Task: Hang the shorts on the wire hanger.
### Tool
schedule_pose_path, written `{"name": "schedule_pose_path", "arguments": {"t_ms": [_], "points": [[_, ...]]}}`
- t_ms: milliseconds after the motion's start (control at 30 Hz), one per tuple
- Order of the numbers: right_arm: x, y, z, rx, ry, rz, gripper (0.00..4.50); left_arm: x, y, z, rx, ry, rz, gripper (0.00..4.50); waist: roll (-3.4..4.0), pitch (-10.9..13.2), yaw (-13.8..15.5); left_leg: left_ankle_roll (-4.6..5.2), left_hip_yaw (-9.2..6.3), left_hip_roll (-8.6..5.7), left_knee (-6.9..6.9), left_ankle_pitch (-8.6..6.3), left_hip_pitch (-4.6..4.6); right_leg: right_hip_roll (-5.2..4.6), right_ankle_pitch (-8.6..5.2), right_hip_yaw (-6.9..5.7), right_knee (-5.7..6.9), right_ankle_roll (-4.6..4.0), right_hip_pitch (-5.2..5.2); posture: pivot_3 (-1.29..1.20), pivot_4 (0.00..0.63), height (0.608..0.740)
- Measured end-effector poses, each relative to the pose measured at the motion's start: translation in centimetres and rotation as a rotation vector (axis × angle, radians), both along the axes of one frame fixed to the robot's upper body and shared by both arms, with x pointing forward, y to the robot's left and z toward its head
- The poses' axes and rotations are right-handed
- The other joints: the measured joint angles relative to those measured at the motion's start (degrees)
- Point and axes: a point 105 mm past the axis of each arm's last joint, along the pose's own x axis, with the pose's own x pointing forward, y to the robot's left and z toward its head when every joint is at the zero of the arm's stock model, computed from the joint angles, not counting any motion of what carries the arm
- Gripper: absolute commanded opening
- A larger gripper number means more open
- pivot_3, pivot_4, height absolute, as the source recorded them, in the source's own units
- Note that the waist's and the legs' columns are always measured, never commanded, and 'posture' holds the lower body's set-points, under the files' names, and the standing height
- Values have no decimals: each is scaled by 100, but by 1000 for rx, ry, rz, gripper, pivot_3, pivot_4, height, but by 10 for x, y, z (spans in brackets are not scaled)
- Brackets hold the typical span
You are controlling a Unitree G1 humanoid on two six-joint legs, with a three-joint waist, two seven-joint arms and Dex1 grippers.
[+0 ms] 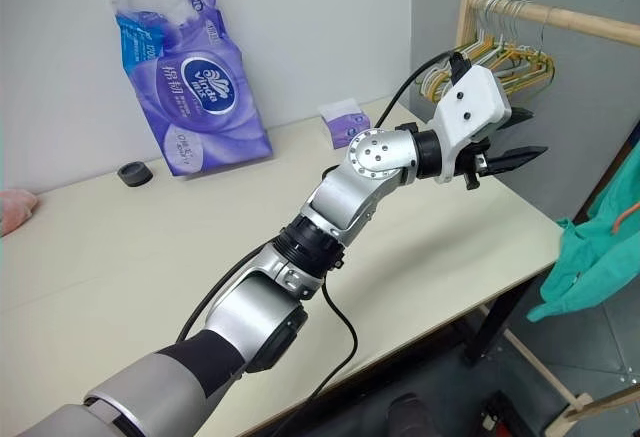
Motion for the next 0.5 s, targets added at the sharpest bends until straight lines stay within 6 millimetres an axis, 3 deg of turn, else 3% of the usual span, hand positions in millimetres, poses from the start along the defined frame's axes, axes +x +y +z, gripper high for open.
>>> {"name": "schedule_pose_path", "arguments": {"t_ms": [200, 333, 500], "points": [[2, 3, 7, -41, -53, 0, 4453, -2, -1, 4, -9, -14, -8, 2403, 0, 0, 2, 1, -1, -1, 1, -1, 0, -2, -1, 0, -1, 2, 3, -408, 17, 740], [2, 5, 24, -178, -109, 13, 4483, 0, -1, 3, -8, -10, -4, 2403, 1, -1, 4, 1, -11, -1, 2, 0, 2, -5, -2, 3, 2, 4, 3, -409, 11, 740], [-1, 23, 54, -550, -218, 45, 4483, 2, 0, -1, 0, -1, 3, 2403, 5, -4, 7, 0, -32, -4, 3, 0, 18, -7, -4, 6, 5, 10, 4, -406, 2, 740]]}}
